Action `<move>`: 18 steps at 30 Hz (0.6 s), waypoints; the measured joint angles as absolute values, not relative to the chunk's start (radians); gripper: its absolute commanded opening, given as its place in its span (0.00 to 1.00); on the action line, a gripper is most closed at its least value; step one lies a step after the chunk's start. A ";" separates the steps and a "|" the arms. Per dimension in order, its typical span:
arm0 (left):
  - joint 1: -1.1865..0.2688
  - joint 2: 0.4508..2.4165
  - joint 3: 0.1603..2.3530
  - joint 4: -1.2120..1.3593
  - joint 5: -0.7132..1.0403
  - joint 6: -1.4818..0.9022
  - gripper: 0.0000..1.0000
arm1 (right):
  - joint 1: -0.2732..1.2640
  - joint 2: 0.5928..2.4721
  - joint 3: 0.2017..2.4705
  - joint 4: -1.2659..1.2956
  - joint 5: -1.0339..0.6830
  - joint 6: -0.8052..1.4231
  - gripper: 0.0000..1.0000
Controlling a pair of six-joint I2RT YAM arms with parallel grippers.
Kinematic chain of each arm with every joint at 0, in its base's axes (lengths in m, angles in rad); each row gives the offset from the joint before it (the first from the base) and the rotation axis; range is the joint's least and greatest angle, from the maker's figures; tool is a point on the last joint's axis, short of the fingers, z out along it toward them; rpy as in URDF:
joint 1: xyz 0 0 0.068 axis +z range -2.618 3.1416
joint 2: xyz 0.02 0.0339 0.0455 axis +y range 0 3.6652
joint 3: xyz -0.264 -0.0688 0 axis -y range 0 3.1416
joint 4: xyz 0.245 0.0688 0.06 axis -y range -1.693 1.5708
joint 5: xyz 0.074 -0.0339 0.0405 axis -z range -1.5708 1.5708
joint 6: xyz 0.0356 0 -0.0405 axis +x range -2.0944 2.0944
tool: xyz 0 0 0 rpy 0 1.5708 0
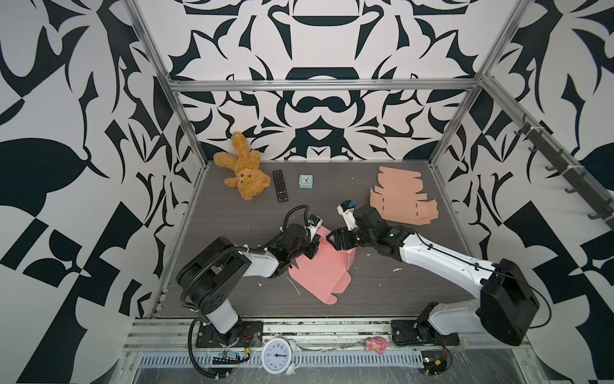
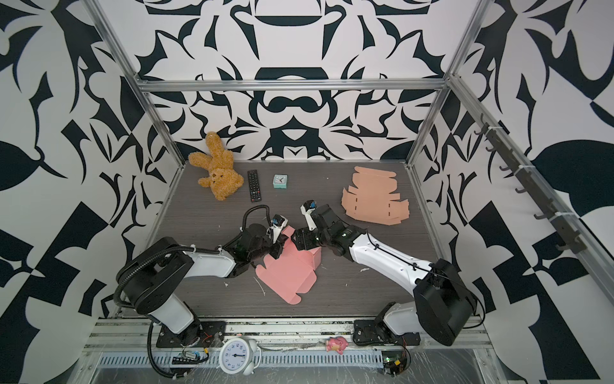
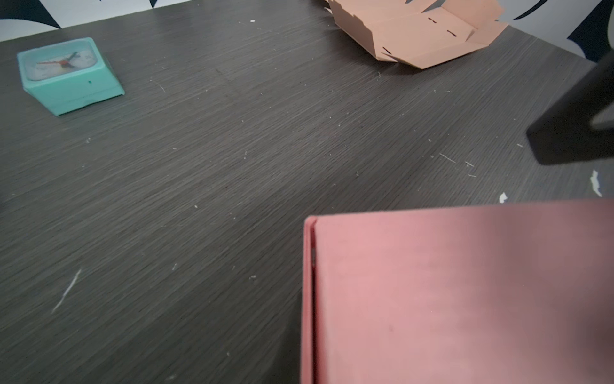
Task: Fold the paper box
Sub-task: 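Hold the folded pink wall with the right gripper while the left keeps its edge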
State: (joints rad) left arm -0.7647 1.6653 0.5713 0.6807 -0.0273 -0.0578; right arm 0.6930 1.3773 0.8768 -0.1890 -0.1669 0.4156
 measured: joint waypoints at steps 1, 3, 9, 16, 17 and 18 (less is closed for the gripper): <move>-0.766 1.673 0.575 0.690 -0.029 -0.055 0.11 | 0.693 1.384 0.876 -0.189 -0.163 0.415 0.79; -0.769 1.689 0.583 0.703 -0.034 -0.052 0.11 | 0.692 1.396 0.874 -0.189 -0.159 0.412 0.79; -0.776 1.720 0.592 0.745 -0.049 -0.051 0.12 | 0.690 1.434 0.874 -0.186 -0.156 0.404 0.78; -0.781 1.728 0.593 0.760 -0.072 -0.052 0.13 | 0.688 1.448 0.864 -0.161 -0.183 0.405 0.77; -0.783 1.728 0.593 0.760 -0.075 -0.053 0.13 | 0.688 1.448 0.864 -0.160 -0.183 0.405 0.76; -0.785 1.728 0.593 0.760 -0.080 -0.053 0.14 | 0.688 1.448 0.863 -0.161 -0.183 0.405 0.76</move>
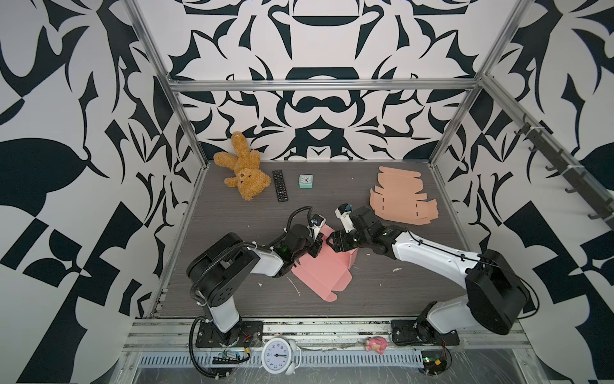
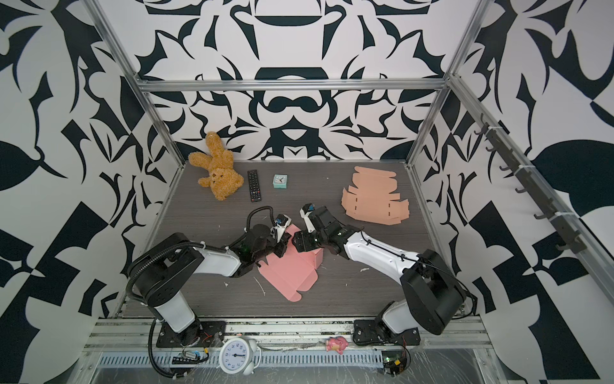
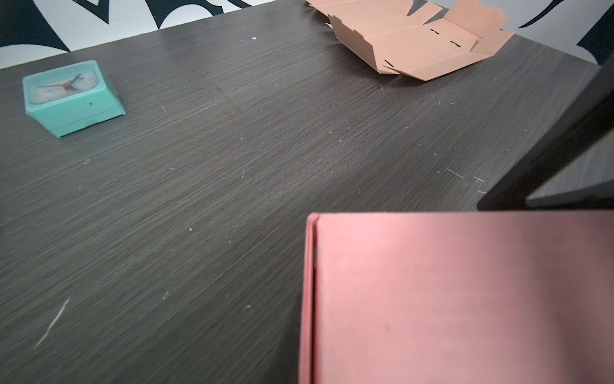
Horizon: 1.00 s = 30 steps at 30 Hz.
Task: Fold the paper box
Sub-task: 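Hold the folded pink wall with the right gripper while the left keeps its edge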
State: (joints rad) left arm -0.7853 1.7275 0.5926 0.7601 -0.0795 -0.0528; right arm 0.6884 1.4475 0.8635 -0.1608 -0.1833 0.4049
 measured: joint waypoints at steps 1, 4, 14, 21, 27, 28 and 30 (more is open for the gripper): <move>-0.786 1.728 0.593 0.760 -0.083 -0.054 0.15 | 0.688 1.448 0.863 -0.162 -0.183 0.405 0.76; -0.787 1.728 0.593 0.760 -0.090 -0.056 0.17 | 0.688 1.447 0.863 -0.163 -0.183 0.405 0.76; -0.793 1.728 0.593 0.760 -0.100 -0.056 0.22 | 0.688 1.446 0.861 -0.177 -0.165 0.405 0.73; -0.804 1.728 0.588 0.763 -0.113 -0.061 0.32 | 0.688 1.446 0.861 -0.194 -0.144 0.401 0.71; -0.825 1.727 0.568 0.779 -0.126 -0.070 0.37 | 0.688 1.446 0.861 -0.202 -0.134 0.401 0.70; -0.828 1.727 0.561 0.785 -0.129 -0.073 0.37 | 0.688 1.446 0.861 -0.203 -0.134 0.400 0.70; -0.833 1.725 0.547 0.788 -0.136 -0.078 0.39 | 0.688 1.446 0.861 -0.203 -0.133 0.401 0.69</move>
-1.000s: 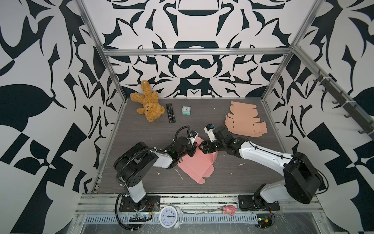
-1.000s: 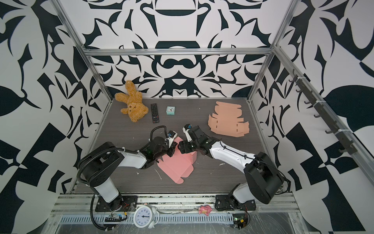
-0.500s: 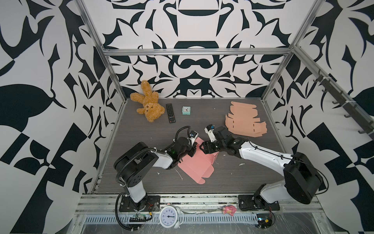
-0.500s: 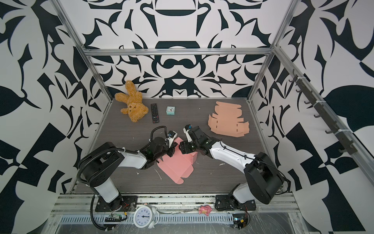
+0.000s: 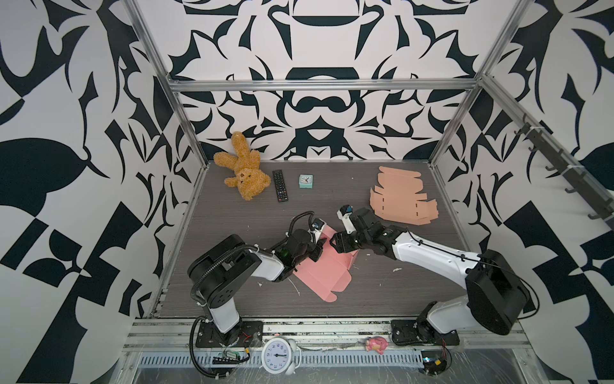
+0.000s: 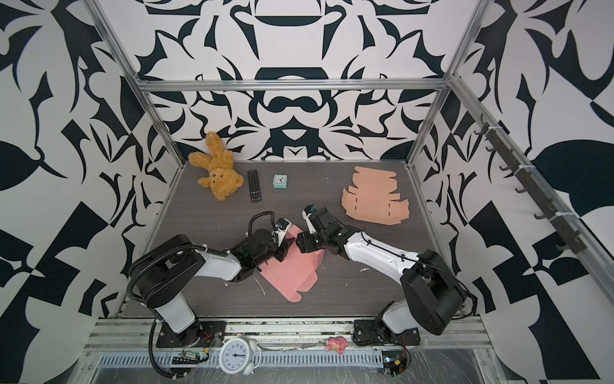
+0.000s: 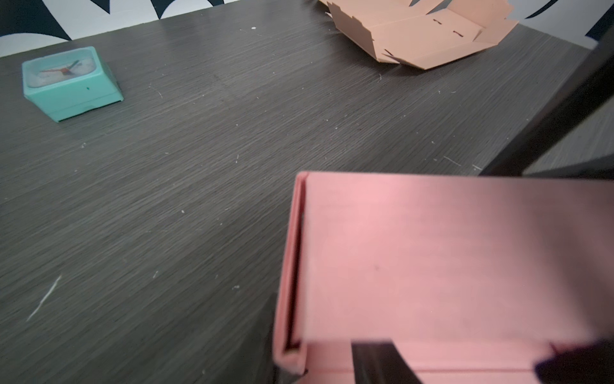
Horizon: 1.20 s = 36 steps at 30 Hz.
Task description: Fold the paper box
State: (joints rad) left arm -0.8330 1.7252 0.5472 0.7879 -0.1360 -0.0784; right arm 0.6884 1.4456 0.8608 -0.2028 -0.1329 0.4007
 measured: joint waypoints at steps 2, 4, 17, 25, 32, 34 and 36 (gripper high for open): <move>-0.839 1.719 0.534 0.788 -0.140 -0.083 0.39 | 0.688 1.446 0.861 -0.203 -0.130 0.400 0.69; -0.847 1.708 0.521 0.788 -0.145 -0.090 0.41 | 0.688 1.446 0.861 -0.202 -0.128 0.400 0.68; -0.860 1.445 0.460 0.559 -0.159 -0.234 0.44 | 0.685 1.446 0.846 -0.188 -0.118 0.401 0.60; -0.861 1.279 0.569 0.181 -0.154 -0.377 0.46 | 0.667 1.447 0.835 -0.173 -0.120 0.402 0.57; -0.852 1.213 0.633 -0.057 -0.112 -0.448 0.46 | 0.630 1.448 0.811 -0.131 -0.159 0.410 0.55; -0.835 1.194 0.634 -0.099 -0.084 -0.466 0.46 | 0.614 1.448 0.799 -0.117 -0.175 0.417 0.55; -0.804 1.175 0.633 -0.130 -0.046 -0.490 0.46 | 0.597 1.448 0.785 -0.098 -0.193 0.424 0.54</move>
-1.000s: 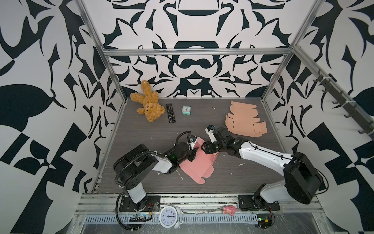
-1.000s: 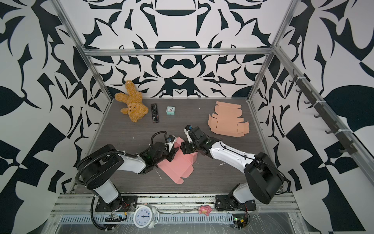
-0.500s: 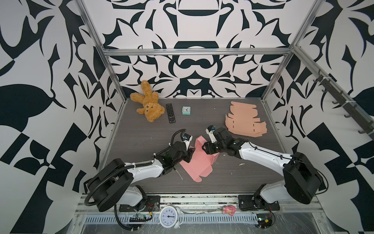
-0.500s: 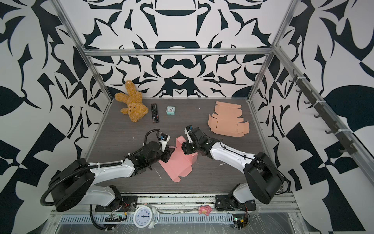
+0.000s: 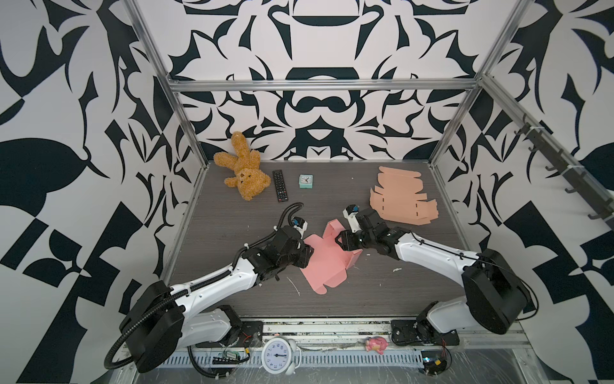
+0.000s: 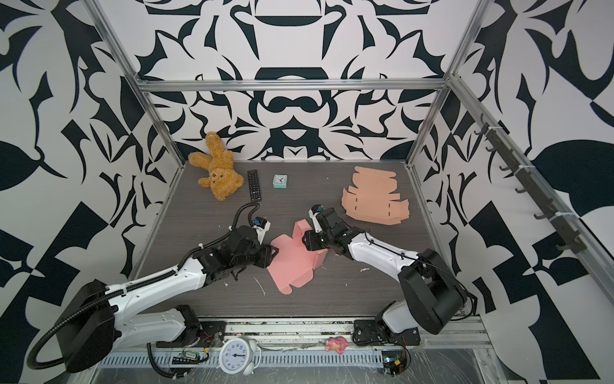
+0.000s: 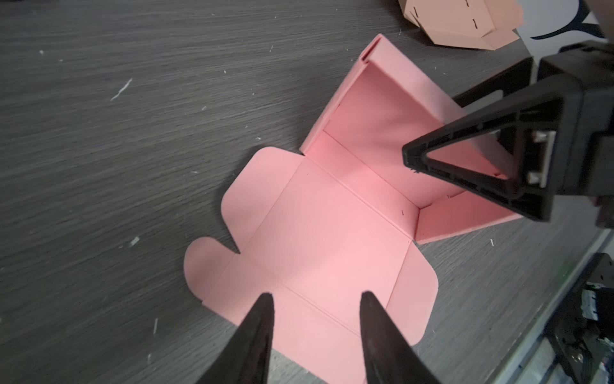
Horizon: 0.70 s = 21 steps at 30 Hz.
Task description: Fold the paper box
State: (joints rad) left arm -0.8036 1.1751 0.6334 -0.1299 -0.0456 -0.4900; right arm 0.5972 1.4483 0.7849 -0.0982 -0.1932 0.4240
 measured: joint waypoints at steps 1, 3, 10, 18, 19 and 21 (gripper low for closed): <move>-0.788 1.168 0.633 -0.138 -0.030 -0.500 0.46 | 0.591 1.448 0.780 -0.090 -0.202 0.427 0.54; -0.758 1.151 0.630 -0.151 0.006 -0.524 0.46 | 0.574 1.448 0.771 -0.072 -0.223 0.435 0.54; -0.687 1.126 0.607 -0.175 0.105 -0.593 0.49 | 0.513 1.448 0.728 0.006 -0.306 0.466 0.52; -0.580 1.123 0.538 -0.176 0.224 -0.666 0.65 | 0.457 1.454 0.678 0.096 -0.381 0.496 0.52; -0.572 1.121 0.530 -0.173 0.236 -0.674 0.66 | 0.451 1.455 0.674 0.102 -0.385 0.498 0.52; -0.559 1.119 0.514 -0.161 0.261 -0.692 0.67 | 0.439 1.455 0.664 0.118 -0.394 0.500 0.52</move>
State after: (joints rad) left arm -0.5587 1.1191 0.5137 -0.1612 0.2607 -0.6918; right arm 0.4393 1.4548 0.6640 0.1177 -0.3939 0.4999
